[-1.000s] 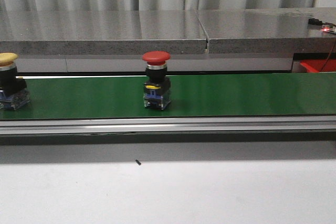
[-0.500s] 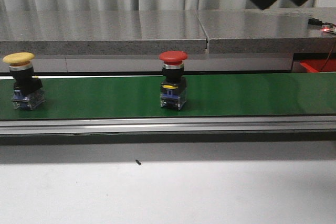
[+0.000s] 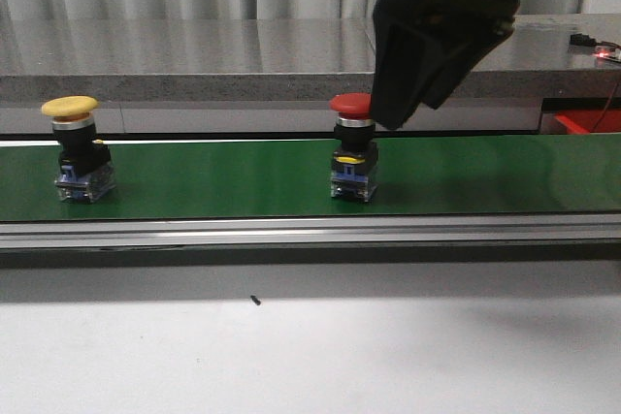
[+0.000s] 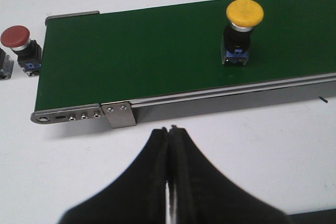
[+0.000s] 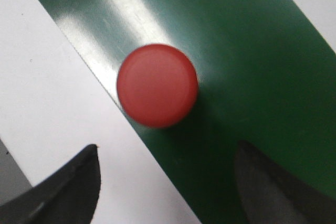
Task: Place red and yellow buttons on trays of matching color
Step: 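Lower the right gripper onto the red button on the belt and grasp it, then carry the red button into the red tray and open the right gripper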
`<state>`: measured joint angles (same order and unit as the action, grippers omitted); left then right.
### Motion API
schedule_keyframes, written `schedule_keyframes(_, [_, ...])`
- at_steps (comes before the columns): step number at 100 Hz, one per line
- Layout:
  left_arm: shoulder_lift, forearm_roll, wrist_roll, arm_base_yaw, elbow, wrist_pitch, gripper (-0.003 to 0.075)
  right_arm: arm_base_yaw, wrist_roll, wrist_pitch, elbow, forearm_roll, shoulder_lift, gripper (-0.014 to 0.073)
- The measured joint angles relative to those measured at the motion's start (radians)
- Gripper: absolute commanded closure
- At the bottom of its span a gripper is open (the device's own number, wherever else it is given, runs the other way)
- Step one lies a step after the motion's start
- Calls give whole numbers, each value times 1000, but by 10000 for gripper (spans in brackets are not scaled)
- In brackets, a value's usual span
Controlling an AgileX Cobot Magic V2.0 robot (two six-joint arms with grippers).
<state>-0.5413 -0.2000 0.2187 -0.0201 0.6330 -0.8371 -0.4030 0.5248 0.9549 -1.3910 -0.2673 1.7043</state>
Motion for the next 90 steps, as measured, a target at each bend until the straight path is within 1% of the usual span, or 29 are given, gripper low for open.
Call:
schedule_keyframes(12, [0,0,0,0,0,0,741,0,22,-53,0,-19,28,60])
schedule_keyframes(19, [0,0,0,0,0,0,741,0,33,-87,0,-33,35,109])
schedule_keyframes(28, [0,0,0,0,0,0,741,0,43,-120,0,-44,42,270])
schedule_keyframes(31, [0,0,0,0,0,0,741,0,43,-125,0,-46,43,337])
schedule_keyframes(36, [0,0,0,0,0,0,741,0,43,-129,0,-46,43,418])
schedule_keyframes(41, [0,0,0,0,0,0,741,0,43,-131,0,-48,43,473])
schedule_keyframes(45, [0,0,0,0,0,0,741,0,43,-131,0,-48,43,501])
schedule_keyframes(49, [0,0,0,0,0,0,741,0,43,-131,0,-48,43,512])
schedule_keyframes(58, [0,0,0,0,0,0,741,2,43,-133,0,-48,39,507])
schedule_keyframes(68, [0,0,0,0,0,0,741,33,45,-135,0,-52,14,507])
schedule_keyframes(77, [0,0,0,0,0,0,741,94,48,-137,0,-53,-24,507])
schedule_keyframes(90, [0,0,0,0,0,0,741,218,49,-151,0,-53,-73,507])
